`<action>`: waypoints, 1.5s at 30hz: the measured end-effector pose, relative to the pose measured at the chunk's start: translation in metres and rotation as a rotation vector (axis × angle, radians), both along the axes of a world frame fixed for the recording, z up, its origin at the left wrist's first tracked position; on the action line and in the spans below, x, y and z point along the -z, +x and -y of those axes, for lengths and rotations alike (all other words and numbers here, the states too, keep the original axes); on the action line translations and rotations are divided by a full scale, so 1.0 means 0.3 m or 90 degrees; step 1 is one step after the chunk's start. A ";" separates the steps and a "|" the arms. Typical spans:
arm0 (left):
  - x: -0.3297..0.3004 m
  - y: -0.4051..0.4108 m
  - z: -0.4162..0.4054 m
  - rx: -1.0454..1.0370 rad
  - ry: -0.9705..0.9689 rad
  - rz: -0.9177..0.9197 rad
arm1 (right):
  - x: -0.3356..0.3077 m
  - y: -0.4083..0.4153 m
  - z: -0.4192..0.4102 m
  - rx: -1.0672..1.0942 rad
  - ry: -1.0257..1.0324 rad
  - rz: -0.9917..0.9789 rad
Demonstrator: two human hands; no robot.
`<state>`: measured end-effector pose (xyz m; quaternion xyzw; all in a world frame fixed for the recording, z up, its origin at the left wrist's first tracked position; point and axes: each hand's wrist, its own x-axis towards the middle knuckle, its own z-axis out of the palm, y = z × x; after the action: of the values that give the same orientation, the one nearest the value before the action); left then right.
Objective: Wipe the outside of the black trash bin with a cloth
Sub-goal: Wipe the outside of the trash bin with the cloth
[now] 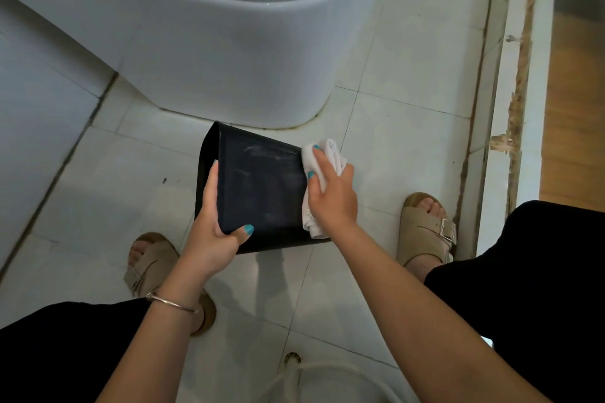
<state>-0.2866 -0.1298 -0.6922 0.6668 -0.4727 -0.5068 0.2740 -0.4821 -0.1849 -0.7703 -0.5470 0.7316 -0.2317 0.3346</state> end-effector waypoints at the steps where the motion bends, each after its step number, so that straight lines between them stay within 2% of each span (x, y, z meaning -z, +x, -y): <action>1: 0.000 -0.001 0.002 0.009 0.003 -0.004 | 0.005 -0.008 0.007 0.037 0.027 -0.003; 5: -0.005 -0.017 0.012 0.028 -0.004 0.005 | 0.009 -0.033 0.091 0.165 0.162 0.005; 8: -0.004 -0.005 0.009 0.024 0.002 0.005 | -0.019 -0.027 0.148 0.179 0.224 0.006; 10: -0.008 0.001 0.005 0.021 0.011 0.001 | -0.051 0.003 0.140 0.111 0.196 -0.019; 15: -0.006 -0.016 -0.001 0.034 -0.008 0.020 | -0.186 0.147 0.126 -0.172 0.000 -0.004; 18: -0.008 -0.018 -0.012 0.000 -0.004 0.041 | -0.189 0.157 0.102 -0.258 -0.056 -0.015; 21: -0.008 -0.022 -0.020 -0.020 -0.002 0.051 | -0.096 0.052 0.073 -0.205 -0.033 -0.057; 24: -0.013 -0.039 0.001 0.013 -0.009 0.059 | -0.027 -0.074 0.056 -0.066 0.085 -0.064; 28: -0.034 -0.042 0.021 0.055 0.000 0.078 | -0.032 -0.072 0.045 0.004 0.144 -0.028; 32: -0.029 -0.028 0.012 0.050 0.003 0.068 | -0.117 0.045 0.047 -0.047 0.081 -0.008; 38: 0.001 -0.027 -0.001 0.048 -0.006 0.080 | -0.242 0.167 0.047 -0.285 -0.053 0.026; 41: -0.006 -0.017 -0.013 0.010 -0.007 0.065 | -0.168 0.108 0.030 -0.269 -0.059 -0.028; 45: -0.013 -0.022 -0.003 0.016 -0.005 0.063 | -0.087 -0.011 0.025 -0.145 0.042 -0.046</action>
<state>-0.2932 -0.1290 -0.6884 0.6842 -0.4957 -0.4749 0.2463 -0.4854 -0.1924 -0.7444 -0.6232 0.6837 -0.1476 0.3499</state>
